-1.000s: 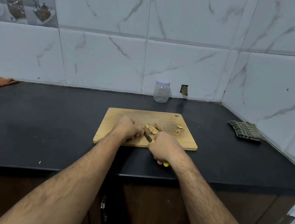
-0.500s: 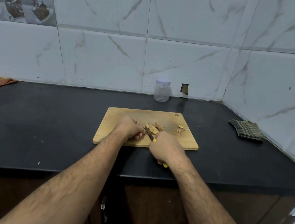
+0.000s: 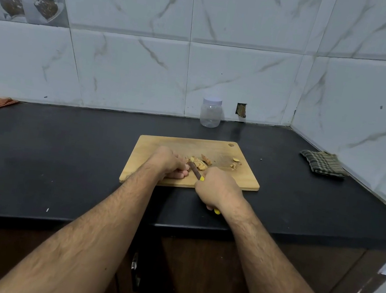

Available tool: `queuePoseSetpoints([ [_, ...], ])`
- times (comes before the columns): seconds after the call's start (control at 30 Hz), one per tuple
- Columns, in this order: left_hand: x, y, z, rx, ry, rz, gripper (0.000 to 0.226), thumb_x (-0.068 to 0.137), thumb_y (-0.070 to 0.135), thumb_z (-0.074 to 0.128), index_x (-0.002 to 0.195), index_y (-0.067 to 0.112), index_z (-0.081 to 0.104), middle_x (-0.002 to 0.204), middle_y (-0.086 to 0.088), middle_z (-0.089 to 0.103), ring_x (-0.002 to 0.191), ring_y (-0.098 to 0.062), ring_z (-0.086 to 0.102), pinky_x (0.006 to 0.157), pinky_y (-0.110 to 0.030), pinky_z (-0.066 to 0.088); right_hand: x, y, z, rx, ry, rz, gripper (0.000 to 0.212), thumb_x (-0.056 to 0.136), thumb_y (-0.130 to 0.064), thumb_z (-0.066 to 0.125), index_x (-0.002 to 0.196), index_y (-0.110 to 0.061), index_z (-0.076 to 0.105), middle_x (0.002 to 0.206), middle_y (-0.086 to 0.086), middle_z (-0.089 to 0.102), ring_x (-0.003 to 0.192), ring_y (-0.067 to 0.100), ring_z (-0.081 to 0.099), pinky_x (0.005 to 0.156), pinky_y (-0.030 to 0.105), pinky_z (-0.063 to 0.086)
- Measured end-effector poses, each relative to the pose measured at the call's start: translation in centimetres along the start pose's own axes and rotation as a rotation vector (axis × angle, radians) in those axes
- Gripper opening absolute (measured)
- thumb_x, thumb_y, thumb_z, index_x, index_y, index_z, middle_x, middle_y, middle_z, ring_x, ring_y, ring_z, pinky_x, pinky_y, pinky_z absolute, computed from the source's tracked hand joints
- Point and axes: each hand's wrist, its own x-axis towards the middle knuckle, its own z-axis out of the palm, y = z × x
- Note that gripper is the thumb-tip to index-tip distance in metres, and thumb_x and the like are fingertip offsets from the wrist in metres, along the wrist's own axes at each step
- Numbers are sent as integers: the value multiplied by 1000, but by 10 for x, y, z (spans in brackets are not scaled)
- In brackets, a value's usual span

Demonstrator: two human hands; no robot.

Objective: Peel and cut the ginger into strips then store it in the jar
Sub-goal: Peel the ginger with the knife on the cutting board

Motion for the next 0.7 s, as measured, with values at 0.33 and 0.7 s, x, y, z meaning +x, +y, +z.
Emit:
queuePoseSetpoints([
  [0.33,-3,-1,2,-21,27,0,13,90,-5,66,78,1,67,69,-12,67,50,-11,63,45,-18,53,0,-5,6,12,59,3,8,93,-18,50,94,-16,57,88,3,64,78,23,63,56,30,42],
  [0.7,-9,3,1,-4,34,-33,11,90,-3,67,80,0,69,69,-12,69,55,-14,63,47,-19,55,-3,-6,6,-38,84,-23,19,94,-16,50,108,-15,63,97,3,62,86,22,58,67,33,47],
])
